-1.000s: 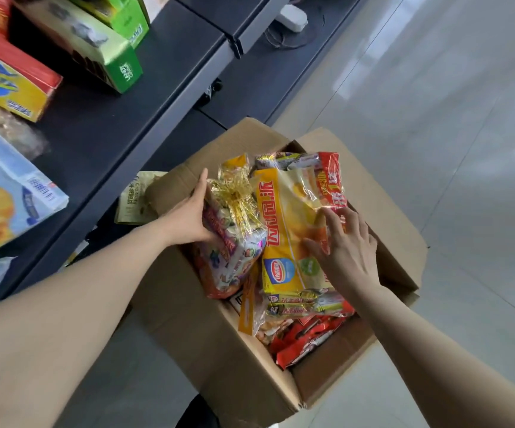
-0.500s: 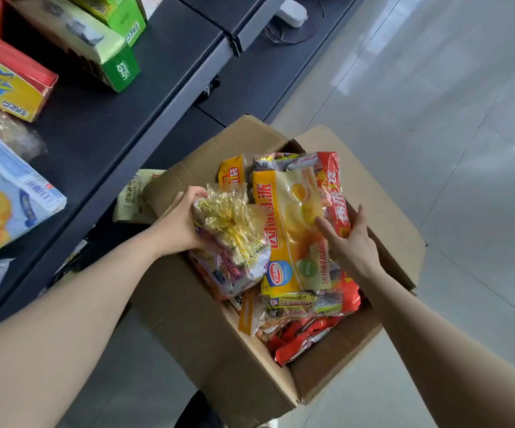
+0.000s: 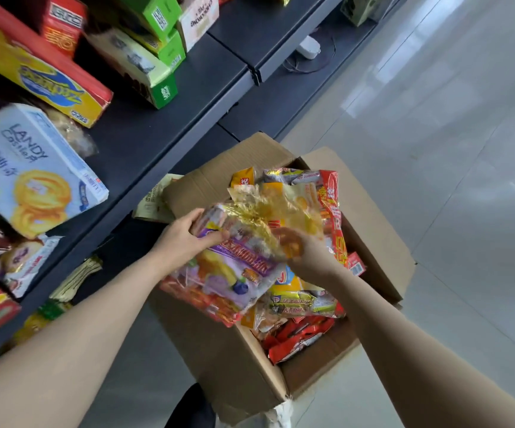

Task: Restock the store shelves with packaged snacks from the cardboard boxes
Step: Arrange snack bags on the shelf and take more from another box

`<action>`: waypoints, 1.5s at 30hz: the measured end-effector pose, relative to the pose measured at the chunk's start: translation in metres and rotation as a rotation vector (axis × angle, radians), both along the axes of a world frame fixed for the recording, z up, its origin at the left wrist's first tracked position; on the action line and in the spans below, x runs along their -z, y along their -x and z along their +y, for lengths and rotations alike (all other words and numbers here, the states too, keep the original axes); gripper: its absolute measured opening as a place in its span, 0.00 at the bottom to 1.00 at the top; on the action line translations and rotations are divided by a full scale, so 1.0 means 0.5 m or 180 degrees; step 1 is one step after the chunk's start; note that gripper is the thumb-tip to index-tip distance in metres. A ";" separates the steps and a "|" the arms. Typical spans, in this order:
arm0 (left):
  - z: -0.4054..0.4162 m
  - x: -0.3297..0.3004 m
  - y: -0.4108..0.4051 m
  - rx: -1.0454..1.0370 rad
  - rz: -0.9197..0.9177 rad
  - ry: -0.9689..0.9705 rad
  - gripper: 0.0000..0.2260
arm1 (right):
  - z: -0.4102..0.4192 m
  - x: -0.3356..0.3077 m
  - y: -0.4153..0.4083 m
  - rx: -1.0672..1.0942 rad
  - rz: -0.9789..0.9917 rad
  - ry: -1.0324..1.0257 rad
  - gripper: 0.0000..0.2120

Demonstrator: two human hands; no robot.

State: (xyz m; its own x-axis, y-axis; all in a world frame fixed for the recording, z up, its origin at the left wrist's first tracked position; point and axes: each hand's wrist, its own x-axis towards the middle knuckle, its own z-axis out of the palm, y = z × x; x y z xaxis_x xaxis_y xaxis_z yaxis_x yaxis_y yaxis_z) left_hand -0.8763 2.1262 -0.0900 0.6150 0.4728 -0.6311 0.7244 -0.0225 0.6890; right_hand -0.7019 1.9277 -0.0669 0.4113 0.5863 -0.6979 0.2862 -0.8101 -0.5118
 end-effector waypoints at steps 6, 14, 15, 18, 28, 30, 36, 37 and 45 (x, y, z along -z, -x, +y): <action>-0.095 -0.110 0.041 -0.1065 -0.0272 0.0633 0.25 | -0.025 -0.098 0.002 0.0938 0.1714 -0.0344 0.31; -0.208 -0.366 0.158 -0.0575 -0.0274 0.0797 0.31 | -0.085 -0.379 0.006 0.0648 0.1396 -0.0828 0.33; -0.219 -0.399 0.173 -0.0506 -0.0255 0.0685 0.31 | -0.087 -0.421 0.006 0.0597 0.1368 -0.0897 0.36; -0.250 -0.515 0.213 -0.0476 -0.0305 0.0230 0.31 | -0.091 -0.553 0.011 0.0177 0.1119 -0.1089 0.37; -0.271 -0.903 0.402 -0.0771 -0.0514 -0.1341 0.30 | -0.002 -0.979 0.155 -0.0968 0.0818 -0.2105 0.16; -0.265 -0.980 0.463 -0.0737 -0.0321 -0.1692 0.34 | 0.021 -1.063 0.198 -0.1257 0.0711 -0.2285 0.14; -0.253 -1.228 0.681 -0.1290 -0.0132 -0.3528 0.20 | 0.092 -1.294 0.319 -0.1729 0.0299 -0.2981 0.12; -0.253 -1.270 0.714 -0.1364 -0.0169 -0.3826 0.17 | 0.105 -1.331 0.338 -0.1749 0.0335 -0.3108 0.11; -0.176 -1.490 0.958 -0.1706 0.1145 -0.5461 0.20 | 0.212 -1.578 0.525 -0.1605 0.0571 -0.3973 0.09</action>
